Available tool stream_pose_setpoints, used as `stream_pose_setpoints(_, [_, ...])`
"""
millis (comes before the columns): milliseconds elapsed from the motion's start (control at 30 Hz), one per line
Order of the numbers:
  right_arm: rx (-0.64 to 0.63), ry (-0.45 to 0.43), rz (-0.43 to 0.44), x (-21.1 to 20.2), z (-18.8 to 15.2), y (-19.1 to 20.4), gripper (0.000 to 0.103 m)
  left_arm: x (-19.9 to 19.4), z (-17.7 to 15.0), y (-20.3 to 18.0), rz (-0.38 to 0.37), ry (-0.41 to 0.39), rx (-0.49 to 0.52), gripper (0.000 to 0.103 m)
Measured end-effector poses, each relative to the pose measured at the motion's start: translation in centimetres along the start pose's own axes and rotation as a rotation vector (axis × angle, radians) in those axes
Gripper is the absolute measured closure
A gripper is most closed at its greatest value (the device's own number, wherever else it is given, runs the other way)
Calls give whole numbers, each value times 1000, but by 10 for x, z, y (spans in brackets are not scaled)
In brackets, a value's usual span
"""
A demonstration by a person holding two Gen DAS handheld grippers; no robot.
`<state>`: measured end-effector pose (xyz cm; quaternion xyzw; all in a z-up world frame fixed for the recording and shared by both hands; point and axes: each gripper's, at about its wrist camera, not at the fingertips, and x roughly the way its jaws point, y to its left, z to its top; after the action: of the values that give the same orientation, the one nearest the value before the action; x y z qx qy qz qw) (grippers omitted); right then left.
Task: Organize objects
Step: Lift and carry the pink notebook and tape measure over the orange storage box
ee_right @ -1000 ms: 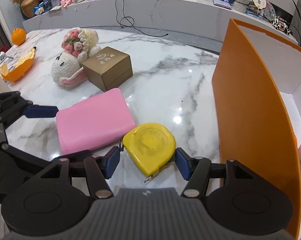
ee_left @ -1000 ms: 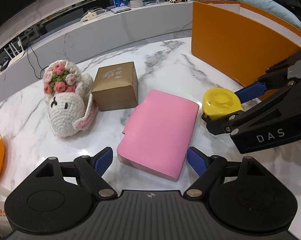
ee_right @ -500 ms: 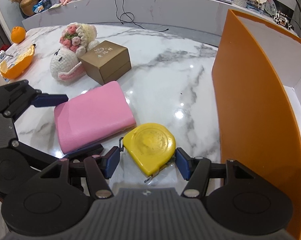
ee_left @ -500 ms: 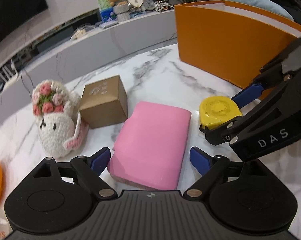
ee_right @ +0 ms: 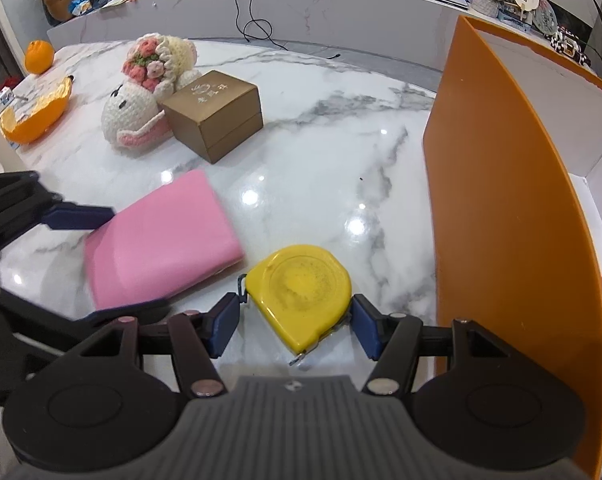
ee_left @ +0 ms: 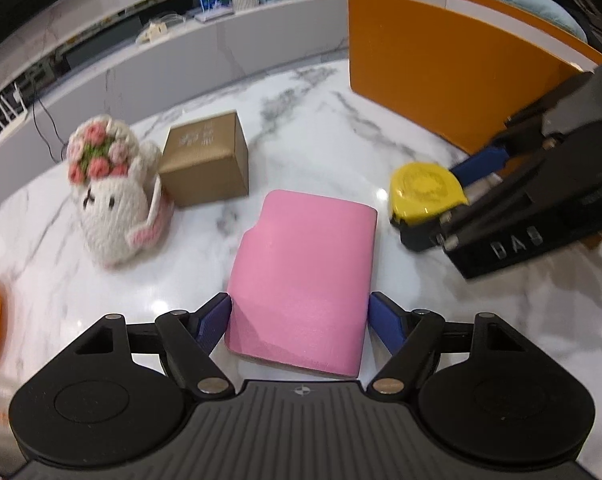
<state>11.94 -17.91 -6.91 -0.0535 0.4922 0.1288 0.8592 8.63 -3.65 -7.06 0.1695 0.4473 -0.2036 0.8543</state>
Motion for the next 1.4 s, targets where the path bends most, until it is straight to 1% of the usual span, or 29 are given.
stream_pose_setpoints(267, [-59, 7, -5, -3, -10, 9, 40, -25, -29, -7, -12, 62, -1, 15])
stream_pose_setpoints(367, [-73, 7, -11, -2, -11, 12, 40, -26, -31, -6, -16, 67, -11, 13])
stream_pose_setpoints(433, [-73, 6, -12, -2, -10, 12, 39, -22, -30, -2, -26, 75, -26, 9])
stream_pose_setpoints(567, [-73, -1, -17, 1, -8, 13, 37, -17, -27, 5, -61, 87, -74, 7])
stream_pose_setpoints(700, [-72, -12, -15, 3, -6, 14, 36, -17, -27, 4, -65, 74, -70, 10])
stream_pose_setpoints(767, [-76, -15, -14, 3, -5, 13, 39, -18, -28, 4, -66, 68, -71, 11])
stream_pose_setpoints(867, [-74, -16, -12, 2, -5, 13, 39, -21, -28, 5, -71, 58, -81, 13])
stream_pose_setpoints(1033, [-51, -16, -6, 0, -5, 9, 40, -28, -27, 10, -88, 38, -117, 13])
stream_pose_setpoints(1200, [-44, -39, 0, -8, -3, 8, 40, -40, -25, 15, -92, 3, -160, 14])
stream_pose_setpoints(1400, [-27, -82, 15, -22, 0, 7, 40, -59, -16, 20, -62, -52, -193, 14])
